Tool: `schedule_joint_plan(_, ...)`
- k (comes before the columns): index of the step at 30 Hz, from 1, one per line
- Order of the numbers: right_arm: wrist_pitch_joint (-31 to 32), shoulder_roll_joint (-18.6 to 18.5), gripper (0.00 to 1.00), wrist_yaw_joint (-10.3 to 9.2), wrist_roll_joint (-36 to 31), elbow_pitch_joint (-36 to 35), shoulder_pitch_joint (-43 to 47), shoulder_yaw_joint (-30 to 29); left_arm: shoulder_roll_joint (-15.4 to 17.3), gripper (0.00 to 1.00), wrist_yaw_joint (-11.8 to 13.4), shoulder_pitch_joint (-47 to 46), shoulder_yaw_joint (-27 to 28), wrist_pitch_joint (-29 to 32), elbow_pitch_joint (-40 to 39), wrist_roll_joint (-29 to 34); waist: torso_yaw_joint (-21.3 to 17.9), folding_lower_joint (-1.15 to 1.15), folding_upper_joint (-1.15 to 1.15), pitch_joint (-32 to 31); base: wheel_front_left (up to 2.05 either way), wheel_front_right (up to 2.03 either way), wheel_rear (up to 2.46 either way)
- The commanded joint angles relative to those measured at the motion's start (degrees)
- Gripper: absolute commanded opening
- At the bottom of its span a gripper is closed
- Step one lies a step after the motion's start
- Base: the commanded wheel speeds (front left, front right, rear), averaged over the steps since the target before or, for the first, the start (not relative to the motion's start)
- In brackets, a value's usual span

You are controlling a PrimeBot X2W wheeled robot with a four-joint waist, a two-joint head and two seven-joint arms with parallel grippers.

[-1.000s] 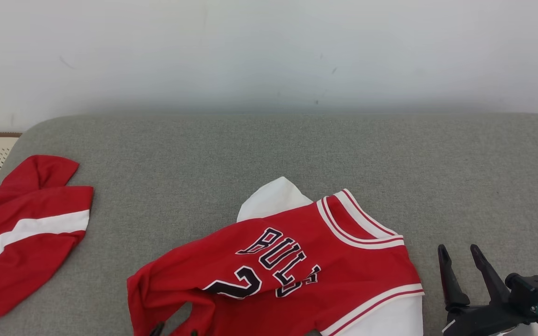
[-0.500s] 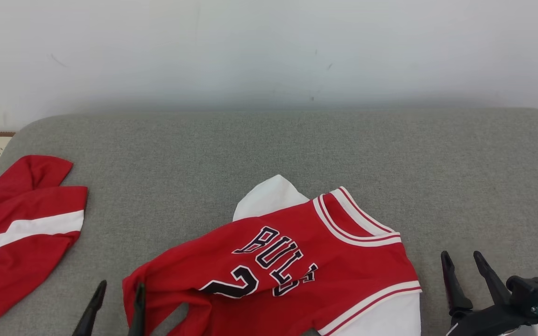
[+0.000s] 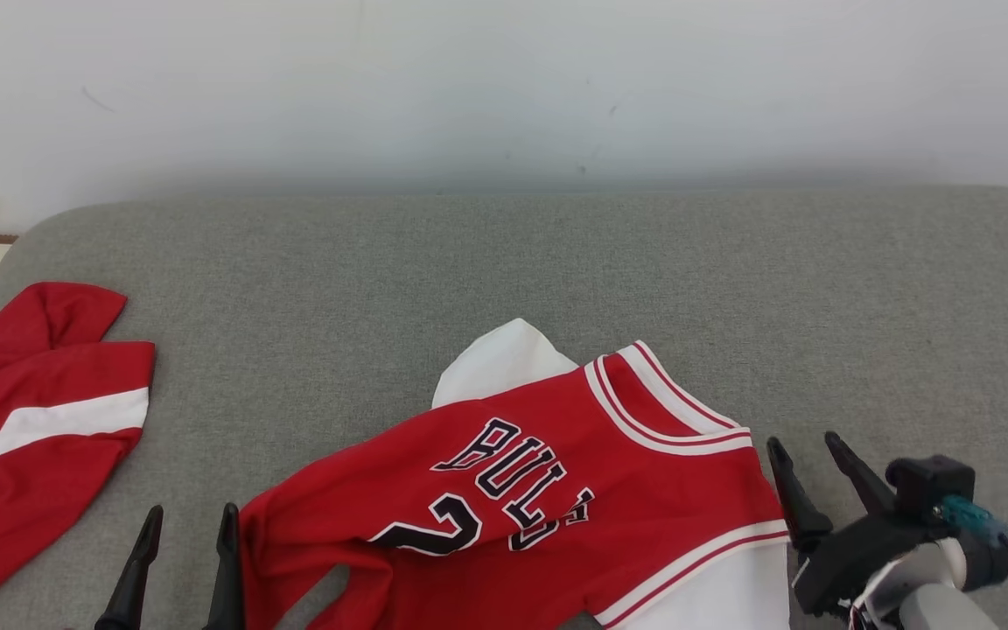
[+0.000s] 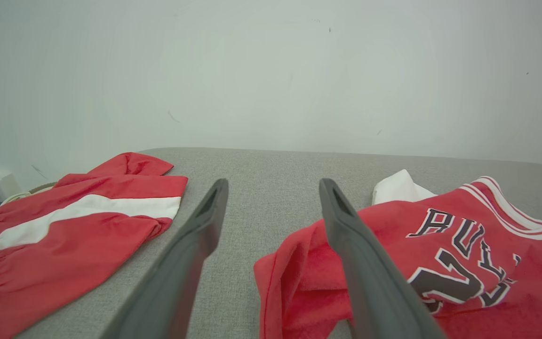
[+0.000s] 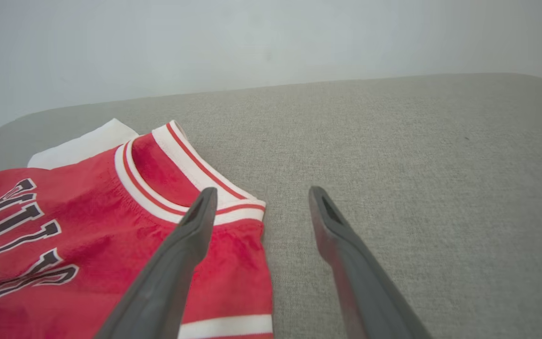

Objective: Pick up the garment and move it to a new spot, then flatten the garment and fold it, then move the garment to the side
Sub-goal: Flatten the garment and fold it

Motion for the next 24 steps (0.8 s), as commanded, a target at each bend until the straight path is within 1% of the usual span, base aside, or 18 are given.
schedule_joint_plan(1,0.31,-0.57,1.0,0.03,0.94,0.53,-2.24,1.61,-0.54,1.0,-0.72,-0.31,0.78,-0.43,0.3,0.74,0.31,-0.01,0.0,0.17,0.0,0.0,0.0)
schedule_joint_plan(6,1.37,-1.64,1.0,0.03,3.34,2.67,-9.0,6.91,-2.39,1.0,-2.57,-0.9,2.27,-0.43,0.56,2.34,1.23,-0.01,0.0,0.84,0.0,0.0,0.0)
schedule_joint_plan(11,3.51,-2.04,1.0,0.03,7.58,6.21,-15.58,13.19,-4.31,1.0,-4.33,-1.41,3.17,-0.43,1.15,3.32,2.66,-0.01,0.0,1.55,0.0,0.0,0.0)
schedule_joint_plan(12,3.51,-2.04,1.0,0.03,7.58,6.21,-15.58,13.19,-4.31,1.0,-4.33,-1.41,3.17,-0.43,1.15,3.32,2.66,-0.01,0.0,1.55,0.0,0.0,0.0)
schedule_joint_plan(19,5.37,-2.37,1.0,0.03,13.6,13.03,-23.21,21.36,-6.52,1.0,-6.84,-2.47,4.17,-0.43,1.95,4.68,5.26,-0.01,0.0,2.89,0.0,0.0,0.0)
schedule_joint_plan(24,6.7,-2.3,1.0,0.03,17.43,18.71,-28.08,25.82,-7.82,1.0,-7.91,-3.24,4.49,-0.43,2.38,5.38,7.14,-0.01,0.0,4.49,0.0,0.0,0.0)
